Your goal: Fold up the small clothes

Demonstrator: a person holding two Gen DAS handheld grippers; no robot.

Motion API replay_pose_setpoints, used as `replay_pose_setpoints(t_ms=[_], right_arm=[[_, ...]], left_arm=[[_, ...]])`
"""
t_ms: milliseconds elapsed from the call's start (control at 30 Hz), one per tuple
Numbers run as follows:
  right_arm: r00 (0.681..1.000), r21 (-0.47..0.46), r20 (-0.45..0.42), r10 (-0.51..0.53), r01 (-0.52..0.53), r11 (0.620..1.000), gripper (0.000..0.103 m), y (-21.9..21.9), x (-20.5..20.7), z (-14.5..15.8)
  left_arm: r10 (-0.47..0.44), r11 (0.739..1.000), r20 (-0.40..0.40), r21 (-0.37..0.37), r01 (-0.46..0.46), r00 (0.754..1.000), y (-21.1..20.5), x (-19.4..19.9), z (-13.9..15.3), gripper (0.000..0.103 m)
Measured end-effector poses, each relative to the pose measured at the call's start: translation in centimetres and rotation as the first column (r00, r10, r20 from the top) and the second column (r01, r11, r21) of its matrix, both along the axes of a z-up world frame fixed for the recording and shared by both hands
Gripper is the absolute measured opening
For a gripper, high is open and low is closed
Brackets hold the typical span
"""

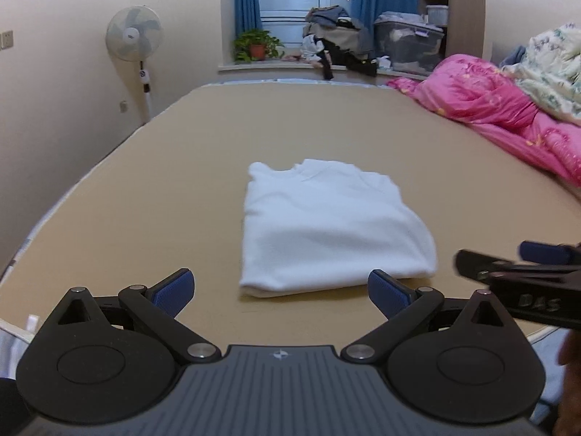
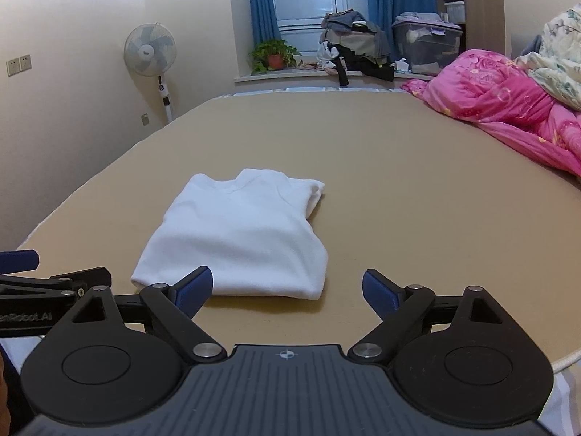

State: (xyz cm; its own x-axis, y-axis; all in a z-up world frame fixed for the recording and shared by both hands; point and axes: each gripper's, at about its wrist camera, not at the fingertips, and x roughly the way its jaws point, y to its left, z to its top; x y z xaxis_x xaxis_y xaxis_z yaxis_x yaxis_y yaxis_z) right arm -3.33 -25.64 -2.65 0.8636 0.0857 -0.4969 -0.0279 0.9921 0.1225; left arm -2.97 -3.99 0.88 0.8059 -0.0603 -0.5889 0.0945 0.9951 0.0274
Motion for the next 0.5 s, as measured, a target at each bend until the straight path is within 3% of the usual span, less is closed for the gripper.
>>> replay_pose_setpoints(t_ms=[200,500], right_arm=[[1.000,0.009,-0.013,0.007,-0.007,1.000,0.090,0.4,0.9,-0.3],[1.000,0.008,-0.007,0.016,-0.016,1.000,0.091,1.0,1.3,-0.4]], left_arm=[[-0.028,1.000,-0.033,-0.001,0.028,0.999,-0.1,0.8,-0.5,0.102],[0.023,1.000,-0.057,-0.018,-0.024,0.998,0.5,1.6,-0.8,0.102]])
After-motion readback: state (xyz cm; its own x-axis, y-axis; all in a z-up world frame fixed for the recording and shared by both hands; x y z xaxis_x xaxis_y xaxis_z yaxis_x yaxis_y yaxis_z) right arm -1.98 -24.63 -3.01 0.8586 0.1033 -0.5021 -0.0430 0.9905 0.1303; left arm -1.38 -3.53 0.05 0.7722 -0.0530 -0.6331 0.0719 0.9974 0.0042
